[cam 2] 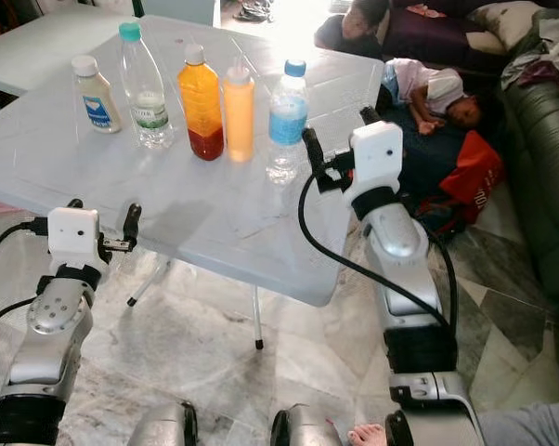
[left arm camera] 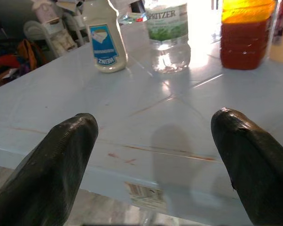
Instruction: Restocking fridge
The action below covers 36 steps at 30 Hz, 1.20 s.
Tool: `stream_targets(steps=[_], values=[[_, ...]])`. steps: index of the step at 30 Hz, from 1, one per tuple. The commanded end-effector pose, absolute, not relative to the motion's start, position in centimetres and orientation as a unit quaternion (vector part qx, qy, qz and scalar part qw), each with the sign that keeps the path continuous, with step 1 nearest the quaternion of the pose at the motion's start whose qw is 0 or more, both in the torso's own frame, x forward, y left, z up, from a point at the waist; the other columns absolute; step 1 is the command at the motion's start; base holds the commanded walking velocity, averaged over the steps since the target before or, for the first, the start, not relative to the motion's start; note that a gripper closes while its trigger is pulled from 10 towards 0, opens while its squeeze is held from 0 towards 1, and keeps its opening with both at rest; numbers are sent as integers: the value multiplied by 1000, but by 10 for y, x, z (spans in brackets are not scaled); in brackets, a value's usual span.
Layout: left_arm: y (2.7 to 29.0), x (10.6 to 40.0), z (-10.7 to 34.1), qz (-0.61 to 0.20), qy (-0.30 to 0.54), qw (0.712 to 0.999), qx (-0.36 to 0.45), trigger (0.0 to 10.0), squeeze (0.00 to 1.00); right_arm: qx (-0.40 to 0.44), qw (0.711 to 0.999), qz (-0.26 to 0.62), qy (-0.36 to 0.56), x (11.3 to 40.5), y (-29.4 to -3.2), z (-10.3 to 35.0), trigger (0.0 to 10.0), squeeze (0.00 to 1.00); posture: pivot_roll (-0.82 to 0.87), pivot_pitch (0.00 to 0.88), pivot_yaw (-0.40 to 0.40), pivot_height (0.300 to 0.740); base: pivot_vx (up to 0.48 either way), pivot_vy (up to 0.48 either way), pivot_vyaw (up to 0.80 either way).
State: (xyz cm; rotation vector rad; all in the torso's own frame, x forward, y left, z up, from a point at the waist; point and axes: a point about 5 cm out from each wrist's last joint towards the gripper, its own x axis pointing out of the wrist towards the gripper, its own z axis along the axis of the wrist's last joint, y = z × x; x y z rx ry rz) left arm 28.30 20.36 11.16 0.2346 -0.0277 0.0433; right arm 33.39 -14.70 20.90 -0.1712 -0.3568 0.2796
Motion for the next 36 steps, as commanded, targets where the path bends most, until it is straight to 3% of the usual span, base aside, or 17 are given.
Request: stream_targets(steps=[1,21,36], values=[[209,281,116,20,-15,991,135,10000,0,-76,970,152,-176,338,-141,213,10000,0,39,145,-11,740,0,0,0],[224,279,124,11,-5,986,168,10000,0,-64,959,185,-207,363,-125,258,10000,0,79,165,33,740,0,0,0],[223,278,120,-1,6,986,165,10000,0,11,964,195,-180,392,-127,286,10000,0,80,165,24,740,0,0,0]])
